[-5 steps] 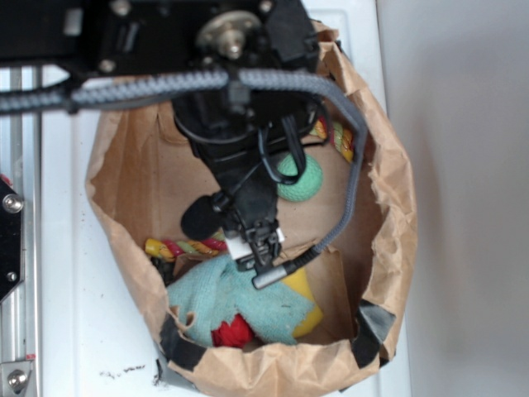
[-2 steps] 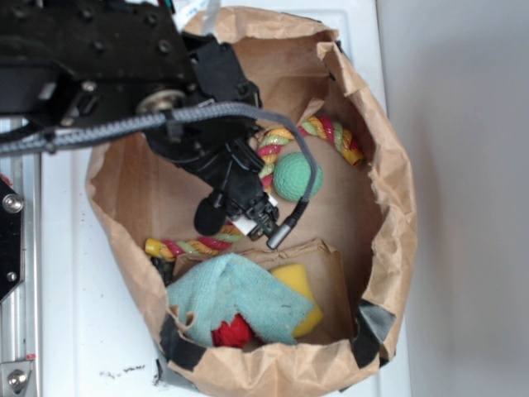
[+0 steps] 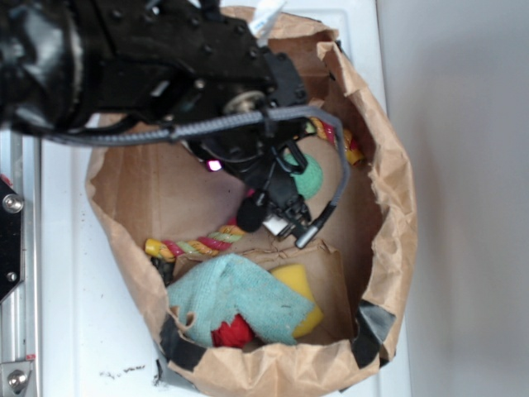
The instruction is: Grab the multicolored rope.
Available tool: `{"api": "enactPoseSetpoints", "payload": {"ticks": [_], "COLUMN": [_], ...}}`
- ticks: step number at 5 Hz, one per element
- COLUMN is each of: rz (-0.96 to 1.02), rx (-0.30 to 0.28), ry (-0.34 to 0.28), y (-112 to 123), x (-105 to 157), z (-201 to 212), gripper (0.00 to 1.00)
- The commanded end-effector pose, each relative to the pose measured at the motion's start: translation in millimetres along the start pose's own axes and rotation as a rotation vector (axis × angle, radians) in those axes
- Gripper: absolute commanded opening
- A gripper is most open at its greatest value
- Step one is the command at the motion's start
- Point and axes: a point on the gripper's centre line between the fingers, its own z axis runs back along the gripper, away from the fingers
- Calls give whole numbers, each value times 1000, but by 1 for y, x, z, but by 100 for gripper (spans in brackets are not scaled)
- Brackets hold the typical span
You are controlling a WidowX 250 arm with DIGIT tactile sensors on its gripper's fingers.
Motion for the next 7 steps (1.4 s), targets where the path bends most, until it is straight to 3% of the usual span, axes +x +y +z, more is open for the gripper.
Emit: {"api": "enactPoseSetpoints", "payload": {"ticks": [1, 3, 4, 6, 7], "rz": [-13, -27, -27, -89, -51], "rx": [1, 54, 48, 61, 81], "ry": [-43, -48, -43, 76, 88], "y": [-9, 3, 2, -4, -3], "x": [9, 12, 11, -7, -4], "z": [-5, -14, -13, -21, -22], "gripper": [100, 100, 100, 100, 100]}}
